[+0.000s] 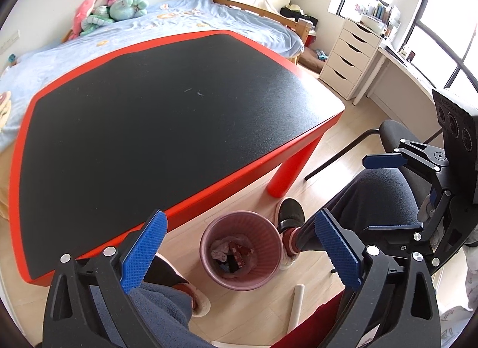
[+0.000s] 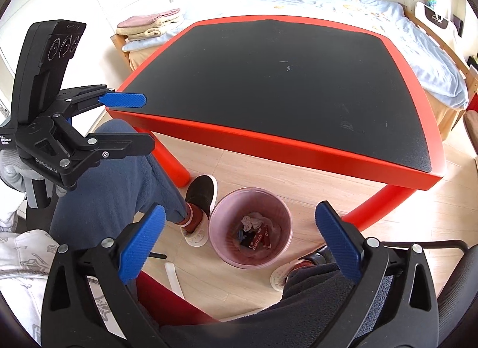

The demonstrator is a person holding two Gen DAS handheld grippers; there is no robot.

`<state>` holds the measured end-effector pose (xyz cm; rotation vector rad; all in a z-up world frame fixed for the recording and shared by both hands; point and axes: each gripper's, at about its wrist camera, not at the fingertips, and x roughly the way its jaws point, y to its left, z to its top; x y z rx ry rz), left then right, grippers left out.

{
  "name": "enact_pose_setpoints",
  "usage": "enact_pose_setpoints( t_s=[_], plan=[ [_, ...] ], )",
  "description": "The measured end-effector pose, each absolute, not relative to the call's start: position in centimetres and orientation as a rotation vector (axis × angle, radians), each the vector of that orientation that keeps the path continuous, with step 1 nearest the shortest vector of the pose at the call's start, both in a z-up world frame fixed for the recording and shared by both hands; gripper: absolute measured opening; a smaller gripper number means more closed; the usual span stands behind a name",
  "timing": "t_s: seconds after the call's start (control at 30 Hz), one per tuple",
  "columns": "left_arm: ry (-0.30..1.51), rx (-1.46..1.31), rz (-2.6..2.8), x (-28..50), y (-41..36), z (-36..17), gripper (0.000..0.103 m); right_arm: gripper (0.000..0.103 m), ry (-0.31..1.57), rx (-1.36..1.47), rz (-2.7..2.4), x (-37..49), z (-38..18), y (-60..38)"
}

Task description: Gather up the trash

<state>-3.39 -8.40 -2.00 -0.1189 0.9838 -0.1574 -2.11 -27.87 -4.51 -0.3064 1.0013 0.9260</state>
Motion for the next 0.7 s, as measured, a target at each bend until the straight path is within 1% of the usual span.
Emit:
enact_pose_setpoints(
  t_s=[0.4,0.7],
  plan=[
    [0.953,-0.141,-0.124,-3.9,-7.3,-1.2,0.095,0.1,0.999,-0.27,0.928,-1.8,-3.7,-27.3],
    [0.93,-0.136,-0.054,-3.3,-5.4,0.0,0.095,0.1,0.912,-0.265,0.918,0.2,-0.4,-25.0]
  ],
)
